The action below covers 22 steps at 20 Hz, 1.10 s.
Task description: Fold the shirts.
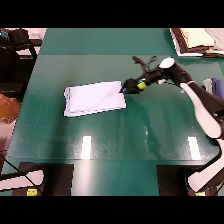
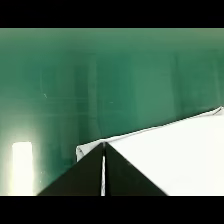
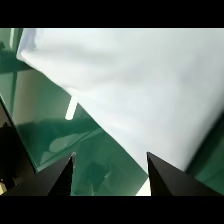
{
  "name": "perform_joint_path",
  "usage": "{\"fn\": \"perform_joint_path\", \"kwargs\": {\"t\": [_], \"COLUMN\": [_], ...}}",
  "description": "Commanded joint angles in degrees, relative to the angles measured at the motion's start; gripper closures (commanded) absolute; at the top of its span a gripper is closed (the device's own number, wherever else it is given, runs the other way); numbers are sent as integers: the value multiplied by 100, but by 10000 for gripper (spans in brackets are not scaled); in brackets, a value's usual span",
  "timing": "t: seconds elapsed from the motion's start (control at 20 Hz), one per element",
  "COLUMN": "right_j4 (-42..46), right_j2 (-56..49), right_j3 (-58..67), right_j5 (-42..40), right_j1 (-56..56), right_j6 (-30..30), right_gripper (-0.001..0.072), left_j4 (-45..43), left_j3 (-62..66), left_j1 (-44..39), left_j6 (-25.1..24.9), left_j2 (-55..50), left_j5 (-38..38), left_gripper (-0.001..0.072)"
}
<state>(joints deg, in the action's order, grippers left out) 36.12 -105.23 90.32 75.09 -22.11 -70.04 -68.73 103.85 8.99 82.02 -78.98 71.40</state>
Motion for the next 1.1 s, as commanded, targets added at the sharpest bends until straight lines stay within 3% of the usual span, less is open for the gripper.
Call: {"fn": "perform_joint_path", "kwargs": {"t": [0.0, 0.25, 0.65, 0.7, 0.75, 0.8, 1.05], "right_j4": [-13, -57, -348, -339, -328, -297, -245], "right_j2": [407, 254, -1137, -1213, -1235, -1233, -833], "right_j3": [-988, -1189, 531, 710, 846, 960, 1467], "right_j5": [-861, -1631, -1340, -1353, -1373, -1370, -1209], "right_j1": [627, 210, -907, -988, -1032, -1036, -422], "right_j6": [-186, -238, -601, -597, -590, -579, -581], "right_gripper": [209, 209, 217, 361, 550, 673, 700], "left_j4": [46, 85, 356, 372, 398, 452, 463], "left_j3": [4, 4, 4, 4, 4, 4, 4], "left_j1": [4, 4, 4, 4, 4, 4, -584], "left_j6": [2, 2, 0, 0, 0, 0, -39], "left_j2": [4, 2, 4, 4, 4, 4, 4], "left_j5": [-26, -44, 85, 111, 122, 122, 118], "left_gripper": [679, 678, 678, 679, 679, 679, 680]}}
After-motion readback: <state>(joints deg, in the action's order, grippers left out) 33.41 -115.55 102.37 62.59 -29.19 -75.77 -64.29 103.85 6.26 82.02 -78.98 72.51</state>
